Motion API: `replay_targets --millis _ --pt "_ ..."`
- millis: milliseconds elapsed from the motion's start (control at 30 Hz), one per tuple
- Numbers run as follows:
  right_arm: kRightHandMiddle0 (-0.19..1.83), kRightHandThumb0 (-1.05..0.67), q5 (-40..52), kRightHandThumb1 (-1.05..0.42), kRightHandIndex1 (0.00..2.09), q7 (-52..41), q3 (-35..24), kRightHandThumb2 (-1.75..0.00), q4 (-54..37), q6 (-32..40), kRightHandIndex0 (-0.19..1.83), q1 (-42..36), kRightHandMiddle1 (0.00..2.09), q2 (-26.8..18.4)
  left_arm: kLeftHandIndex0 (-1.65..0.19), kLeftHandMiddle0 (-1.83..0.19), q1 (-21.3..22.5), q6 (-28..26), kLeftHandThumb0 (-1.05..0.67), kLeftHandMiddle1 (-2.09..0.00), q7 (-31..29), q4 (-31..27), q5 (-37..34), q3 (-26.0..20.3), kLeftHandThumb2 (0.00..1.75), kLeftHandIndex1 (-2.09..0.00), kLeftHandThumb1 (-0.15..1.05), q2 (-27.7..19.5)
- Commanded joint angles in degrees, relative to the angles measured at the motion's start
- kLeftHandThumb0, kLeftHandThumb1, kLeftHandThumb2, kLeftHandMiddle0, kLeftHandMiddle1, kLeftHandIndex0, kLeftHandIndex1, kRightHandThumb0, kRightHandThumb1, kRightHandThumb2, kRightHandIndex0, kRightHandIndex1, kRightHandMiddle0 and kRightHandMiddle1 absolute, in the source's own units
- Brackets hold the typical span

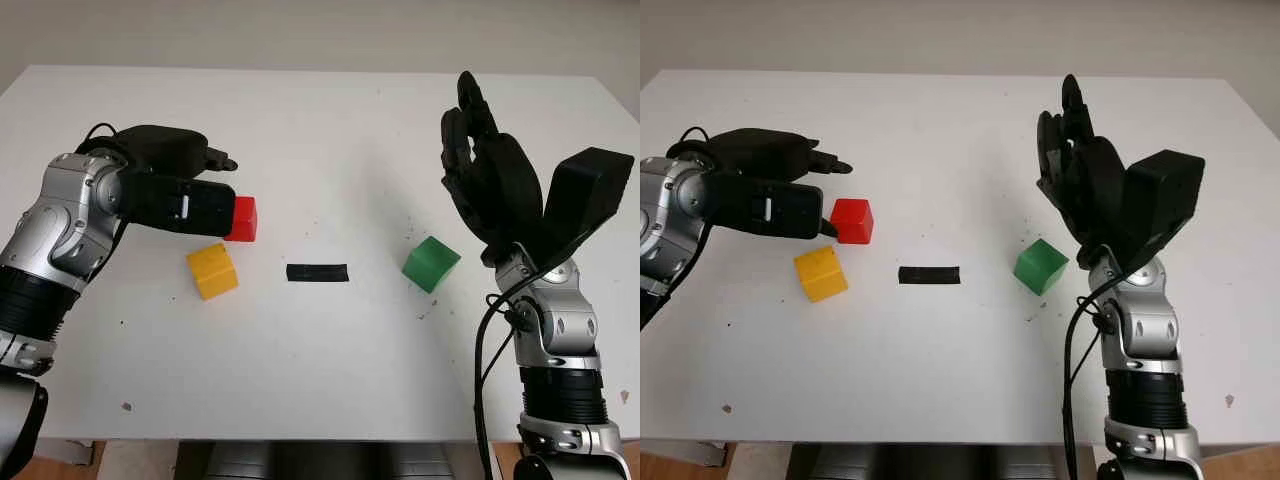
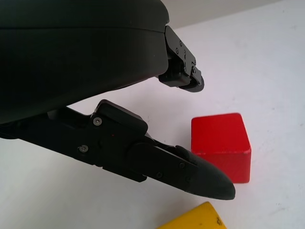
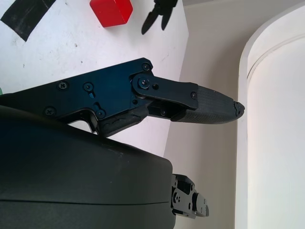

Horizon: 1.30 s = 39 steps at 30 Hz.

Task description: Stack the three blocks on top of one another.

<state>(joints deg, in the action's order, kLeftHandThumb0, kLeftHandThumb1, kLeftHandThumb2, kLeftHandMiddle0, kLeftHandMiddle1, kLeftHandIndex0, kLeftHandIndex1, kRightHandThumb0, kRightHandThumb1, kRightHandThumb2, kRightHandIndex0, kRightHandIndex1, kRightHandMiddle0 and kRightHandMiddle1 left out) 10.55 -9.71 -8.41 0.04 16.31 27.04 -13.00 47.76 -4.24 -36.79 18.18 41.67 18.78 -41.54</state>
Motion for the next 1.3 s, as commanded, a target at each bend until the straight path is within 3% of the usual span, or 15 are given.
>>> replay_targets --millis 0,267,533,867,1267 --pt "-0.19 -0.76 -0.2 -1.05 0.00 0.0 -0.1 -0.61 -0.2 -1.1 -0.19 0.5 0.00 -0.1 -0.34 -0.02 1.5 0.3 -0.93 -0.05 -0.4 0.7 -0.5 0.2 0.06 -0.07 1.02 0.5" --pt "-0.19 -0.74 -0.2 -1.05 0.00 0.3 0.1 -0.62 -0.1 -1.2 -0.19 0.6 0.00 0.1 -0.31 0.00 0.8 0.1 -0.89 -0.05 0.0 1.4 -0.6 0.2 0.04 -0.06 0.98 1.2" --pt "-0.19 -0.74 -0.1 -1.05 0.00 0.6 0.0 -0.60 -0.2 -0.9 -0.19 0.7 0.00 0.3 -0.36 0.00 -0.5 1.8 -0.78 -0.06 4.3 1.8 0.0 0.8 0.04 -0.08 0.94 2.5" --pt "-0.19 -0.75 0.1 -1.05 0.00 0.2 0.0 -0.59 -0.9 -0.8 -0.19 0.2 0.01 0.2 -0.53 -0.06 -2.5 9.9 -0.65 -0.06 12.3 1.9 3.8 2.5 0.04 -0.16 0.86 1.4" --pt "-0.19 -0.75 0.1 -1.05 0.00 0.1 0.1 -0.60 -1.0 -0.2 -0.19 0.3 0.00 0.1 -0.53 -0.05 -2.1 9.4 -0.65 -0.05 9.7 2.4 8.1 4.1 0.05 -0.15 0.85 1.5"
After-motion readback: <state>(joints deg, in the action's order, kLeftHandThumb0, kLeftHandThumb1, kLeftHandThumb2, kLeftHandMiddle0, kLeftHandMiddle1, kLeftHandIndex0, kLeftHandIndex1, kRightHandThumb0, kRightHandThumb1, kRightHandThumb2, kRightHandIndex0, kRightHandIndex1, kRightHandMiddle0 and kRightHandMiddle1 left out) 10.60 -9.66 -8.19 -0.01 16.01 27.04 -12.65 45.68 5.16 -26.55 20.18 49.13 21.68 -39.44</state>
